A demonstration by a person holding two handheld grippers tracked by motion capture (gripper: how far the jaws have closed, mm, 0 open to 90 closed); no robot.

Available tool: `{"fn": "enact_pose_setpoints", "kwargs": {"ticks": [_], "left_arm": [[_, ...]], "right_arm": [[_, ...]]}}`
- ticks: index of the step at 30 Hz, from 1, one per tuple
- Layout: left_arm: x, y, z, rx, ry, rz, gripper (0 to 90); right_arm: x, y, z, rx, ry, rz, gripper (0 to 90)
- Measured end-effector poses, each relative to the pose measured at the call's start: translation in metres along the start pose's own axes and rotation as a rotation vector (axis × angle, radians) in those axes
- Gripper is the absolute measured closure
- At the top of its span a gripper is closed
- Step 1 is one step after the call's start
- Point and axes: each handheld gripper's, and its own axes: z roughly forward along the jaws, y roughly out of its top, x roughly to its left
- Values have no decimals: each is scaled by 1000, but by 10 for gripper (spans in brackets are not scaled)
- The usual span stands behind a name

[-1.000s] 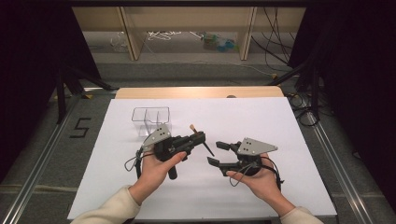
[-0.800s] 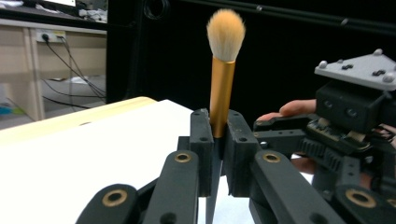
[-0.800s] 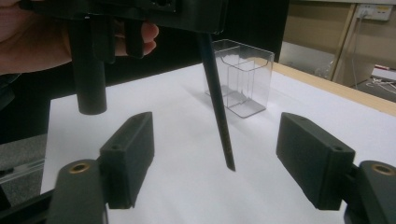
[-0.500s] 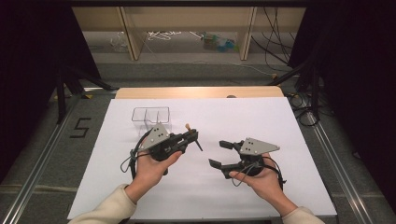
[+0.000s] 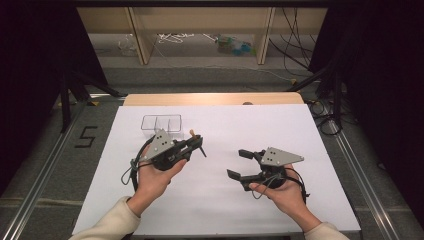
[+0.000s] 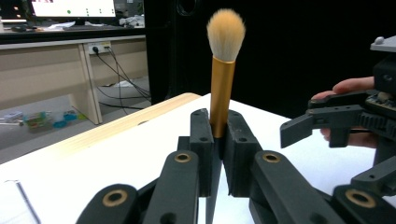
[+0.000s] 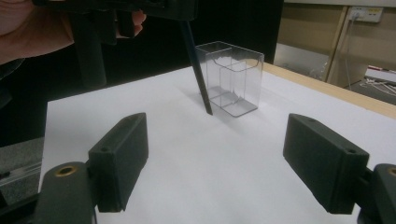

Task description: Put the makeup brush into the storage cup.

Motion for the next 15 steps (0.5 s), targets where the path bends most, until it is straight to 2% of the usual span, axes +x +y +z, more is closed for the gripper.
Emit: {"fn": "enact_pose_setpoints", "kwargs": {"ticks": [1,2,7,8,11,15], "left_arm": [[-5,-1,-1,-8,6,-77,830],[-5,-1,-1,-5,8,-82,830],[-1,-1,-4,-2,23,-61,830],[-1,-1,-4,-1,27,-70,830],[0,-1,-5,1,31,-63,830],[1,-1,-6,7,41,-60,830]], "right_arm": [[0,0,-1,4,-6,-6,231],[0,0,-1,3,-10,-7,231],[-1,0,-3,8,-4,-4,229],[-2,0,-4,20,-9,-5,229],[-2,-1,-4,5,-9,0,226],[-3,-1,-6,15,-15,-7,224]]}}
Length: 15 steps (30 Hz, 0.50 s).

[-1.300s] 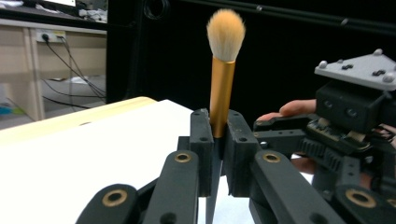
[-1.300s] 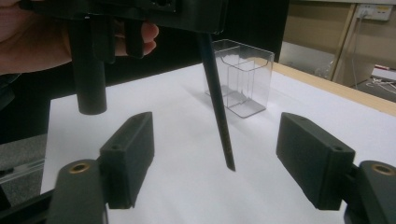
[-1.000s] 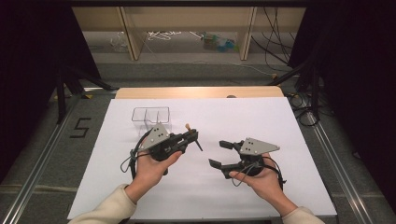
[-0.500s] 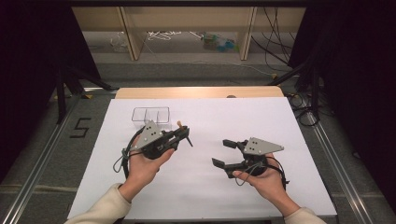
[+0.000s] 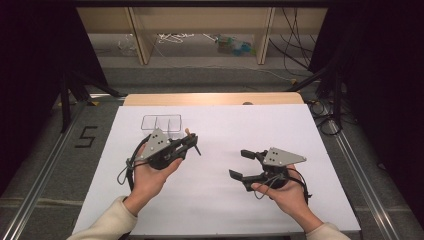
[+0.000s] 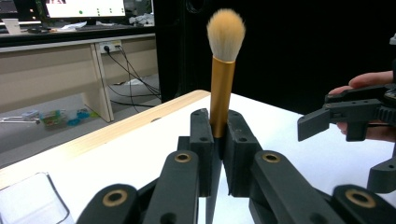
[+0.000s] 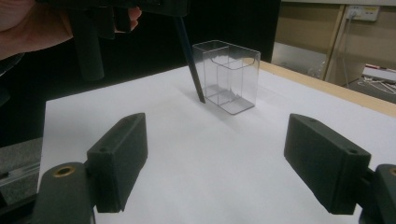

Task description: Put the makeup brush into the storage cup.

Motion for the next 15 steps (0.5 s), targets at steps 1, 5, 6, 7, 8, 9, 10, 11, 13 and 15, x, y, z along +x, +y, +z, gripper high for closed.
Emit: {"fn": "enact_pose_setpoints", "kwargs": {"ticks": [1,5,6,7,8,9,10,11,13,15], "left_arm": [[0,0,0,0,0,0,830],[1,0,-1,2,8,4,830],[2,0,-2,1,10,8,830],[2,1,-2,1,11,8,830],[2,1,-2,2,12,8,830],[3,1,-3,3,18,7,830],[3,1,-3,3,18,7,830],[4,1,-3,2,19,10,830],[6,1,-4,3,21,18,830],[3,0,-5,19,28,-24,830]], "right_arm": [[0,0,0,-3,0,0,224],[0,0,0,-14,-4,3,224],[0,-1,0,-28,-12,-2,223],[0,-1,0,-28,-12,-2,223],[-1,-1,-1,-27,-4,-13,222],[-2,-1,-1,-26,-3,-12,222],[-2,-1,-2,-27,-1,-10,222],[-1,0,-3,-18,-1,-5,222],[-2,-1,-2,-28,3,-4,222],[-2,0,-4,-14,4,8,222]]}}
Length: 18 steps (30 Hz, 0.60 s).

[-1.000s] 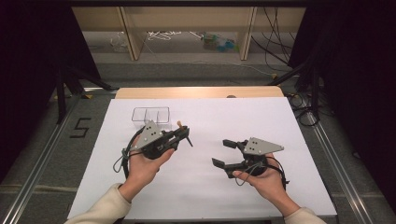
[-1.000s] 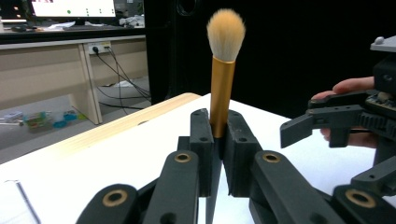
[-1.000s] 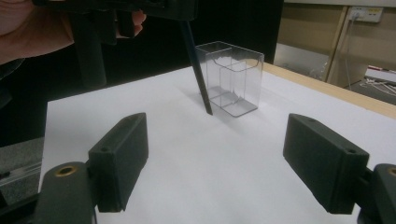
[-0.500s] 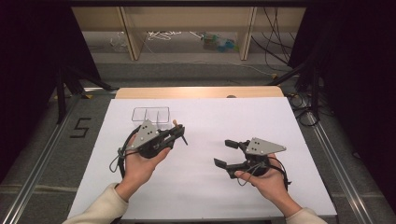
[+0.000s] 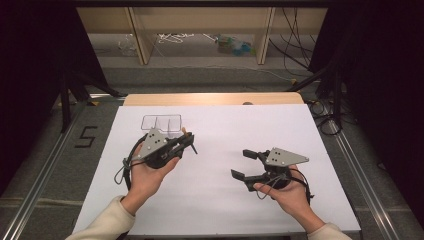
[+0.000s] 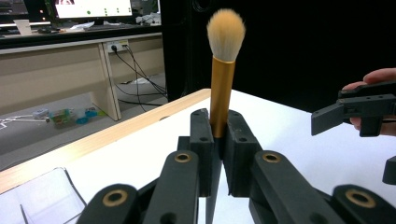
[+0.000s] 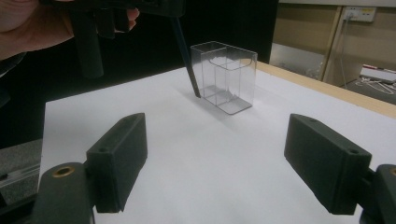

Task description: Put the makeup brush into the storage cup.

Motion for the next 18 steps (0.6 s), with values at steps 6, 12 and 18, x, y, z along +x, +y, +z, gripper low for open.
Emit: {"fn": "enact_pose_setpoints", "kwargs": {"ticks": [6,12,18], "left_arm": [[2,1,-2,-2,7,-5,830],[6,2,-4,-2,16,7,830],[9,4,-6,-9,18,10,830]], "right_arm": [[0,0,-2,-3,-8,-1,222],[-2,0,-5,-15,-14,-22,220],[-2,0,-8,-10,-9,-1,220]]}}
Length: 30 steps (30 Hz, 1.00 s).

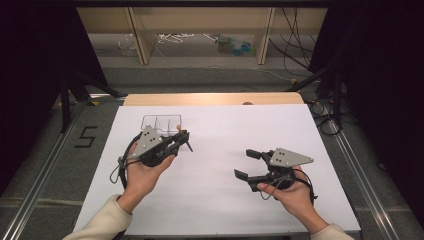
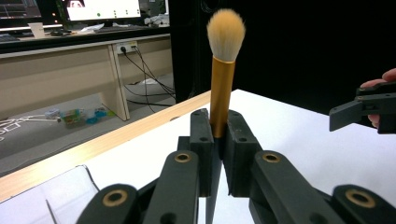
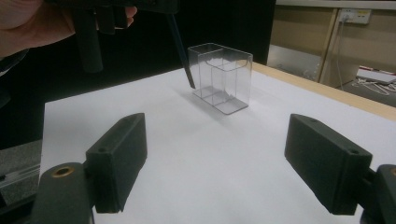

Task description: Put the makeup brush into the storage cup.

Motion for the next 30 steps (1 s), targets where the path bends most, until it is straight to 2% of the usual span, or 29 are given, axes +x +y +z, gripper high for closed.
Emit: {"fn": "enact_pose_setpoints", "kwargs": {"ticks": [4,6,8,9,10,11,14,15,19,20,21,22,23,30], "left_arm": [[3,1,-1,-1,21,0,830],[5,1,-2,0,25,6,830],[5,1,-3,0,28,11,830],[7,2,-2,-16,29,29,830],[8,2,-2,-16,30,32,830],[8,2,-2,-16,30,32,830],[10,3,-3,-13,32,42,830],[10,3,-3,-13,33,41,830],[12,3,-4,-17,41,33,830],[12,3,-4,-17,41,33,830],[13,4,-5,-19,47,29,830],[13,4,-5,-19,47,29,830],[14,4,-5,-18,49,35,830],[16,4,-6,-16,55,37,830]], "right_arm": [[-1,0,-2,-3,-1,5,219],[-1,0,-4,15,-9,-1,218],[-1,0,-3,3,-4,4,217],[-1,0,-4,0,-4,5,217],[-1,0,-4,-1,-6,4,216],[-3,0,-4,-12,-17,-17,216],[-2,0,-5,-20,-28,-16,216],[-1,0,-6,-7,-12,3,216],[-2,-1,-7,-20,-6,9,216],[-2,1,-11,22,-28,-3,216],[-2,-1,-8,-18,-6,9,216],[-2,-1,-8,-18,-6,9,216],[-4,0,-9,-24,-16,-22,216],[-4,-1,-15,-9,-25,-14,216]]}}
